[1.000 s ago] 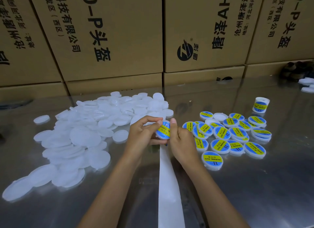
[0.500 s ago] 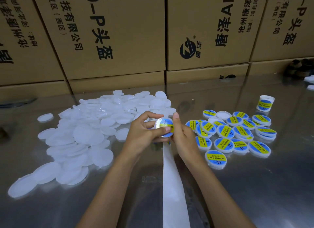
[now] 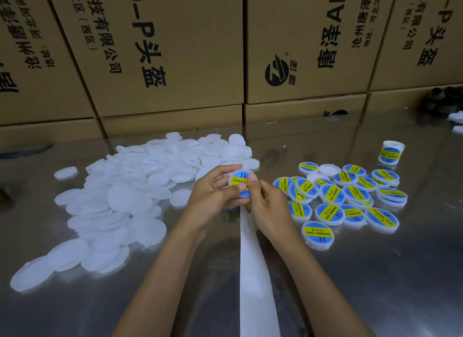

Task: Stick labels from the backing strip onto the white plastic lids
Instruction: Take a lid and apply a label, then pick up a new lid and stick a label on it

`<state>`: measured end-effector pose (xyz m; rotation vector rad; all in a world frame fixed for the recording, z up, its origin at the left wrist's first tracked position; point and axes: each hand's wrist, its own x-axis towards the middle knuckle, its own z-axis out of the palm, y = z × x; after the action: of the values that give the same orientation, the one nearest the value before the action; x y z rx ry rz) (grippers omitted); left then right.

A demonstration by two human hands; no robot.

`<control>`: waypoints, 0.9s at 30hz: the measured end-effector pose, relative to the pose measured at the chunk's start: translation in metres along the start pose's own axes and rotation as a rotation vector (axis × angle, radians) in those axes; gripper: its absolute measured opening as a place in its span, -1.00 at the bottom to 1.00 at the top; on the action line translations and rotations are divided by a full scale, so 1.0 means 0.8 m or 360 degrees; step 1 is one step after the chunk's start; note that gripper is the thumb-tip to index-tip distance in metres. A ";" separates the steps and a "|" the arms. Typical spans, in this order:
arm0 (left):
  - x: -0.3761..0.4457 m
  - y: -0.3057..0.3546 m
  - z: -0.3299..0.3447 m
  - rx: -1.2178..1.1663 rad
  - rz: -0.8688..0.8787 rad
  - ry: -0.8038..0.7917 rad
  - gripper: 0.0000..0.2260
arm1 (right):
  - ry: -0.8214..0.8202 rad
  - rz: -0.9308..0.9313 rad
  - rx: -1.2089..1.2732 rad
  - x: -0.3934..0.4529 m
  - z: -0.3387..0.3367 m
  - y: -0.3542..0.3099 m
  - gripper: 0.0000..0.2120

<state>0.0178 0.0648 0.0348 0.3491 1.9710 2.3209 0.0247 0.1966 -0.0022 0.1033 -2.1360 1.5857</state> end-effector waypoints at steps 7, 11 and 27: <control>-0.001 -0.002 -0.001 0.0115 0.0118 0.0070 -0.69 | 0.0016 0.0009 -0.0081 0.002 0.001 0.005 -0.52; 0.000 -0.004 -0.002 0.0138 0.0180 0.0244 -0.82 | -0.0221 0.0050 0.0083 -0.001 0.002 -0.003 -0.56; 0.019 -0.020 -0.028 0.0356 0.0079 0.0809 -0.72 | 0.0123 0.0704 0.0286 0.010 -0.009 0.002 -0.52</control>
<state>-0.0031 0.0494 0.0173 -0.2117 2.4762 2.3984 0.0196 0.2054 0.0013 -0.3922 -2.0466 1.9885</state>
